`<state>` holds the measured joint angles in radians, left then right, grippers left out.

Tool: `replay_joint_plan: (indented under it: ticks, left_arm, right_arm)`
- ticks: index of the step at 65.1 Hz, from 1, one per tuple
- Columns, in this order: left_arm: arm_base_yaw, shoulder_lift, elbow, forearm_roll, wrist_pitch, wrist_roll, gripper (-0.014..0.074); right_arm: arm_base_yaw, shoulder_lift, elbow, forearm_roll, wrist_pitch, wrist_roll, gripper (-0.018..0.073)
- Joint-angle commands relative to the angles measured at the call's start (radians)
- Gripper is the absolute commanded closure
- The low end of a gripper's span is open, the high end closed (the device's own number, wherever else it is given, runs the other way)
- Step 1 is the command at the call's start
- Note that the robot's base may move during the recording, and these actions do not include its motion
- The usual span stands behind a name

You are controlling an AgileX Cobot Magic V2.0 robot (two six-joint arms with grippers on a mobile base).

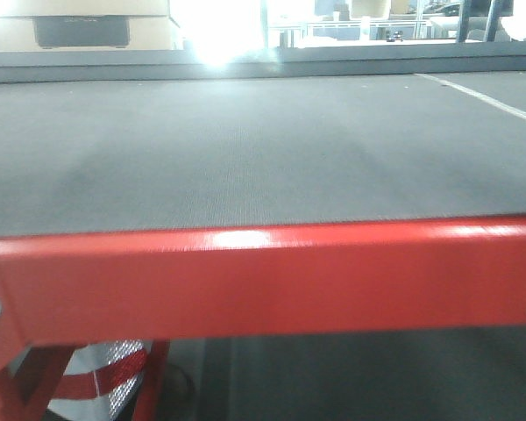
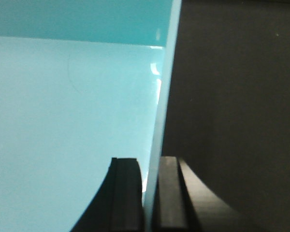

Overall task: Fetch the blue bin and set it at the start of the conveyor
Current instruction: 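Lower the held teal bin toward the grey conveyor belt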

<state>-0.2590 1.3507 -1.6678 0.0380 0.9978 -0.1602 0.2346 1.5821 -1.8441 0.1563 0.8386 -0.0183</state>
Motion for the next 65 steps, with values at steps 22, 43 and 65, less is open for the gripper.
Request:
replay_joint_plan:
  ticks: [22,43,65]
  left_arm:
    - [-0.003,-0.016,-0.009,-0.023,-0.030,0.018,0.0708]
    - [-0.003,-0.016,-0.009,-0.015,-0.030,0.018,0.0708]
    - [-0.003,-0.016,-0.009,-0.006,-0.030,0.018,0.0708]
  right_arm:
    - [-0.002,-0.008,-0.010,-0.016,-0.060,-0.021,0.0712]
    - [-0.002,-0.008,-0.010,-0.016,-0.062,-0.021,0.0712]
    - [-0.002,-0.008,-0.010,-0.016,-0.062,-0.021,0.0712]
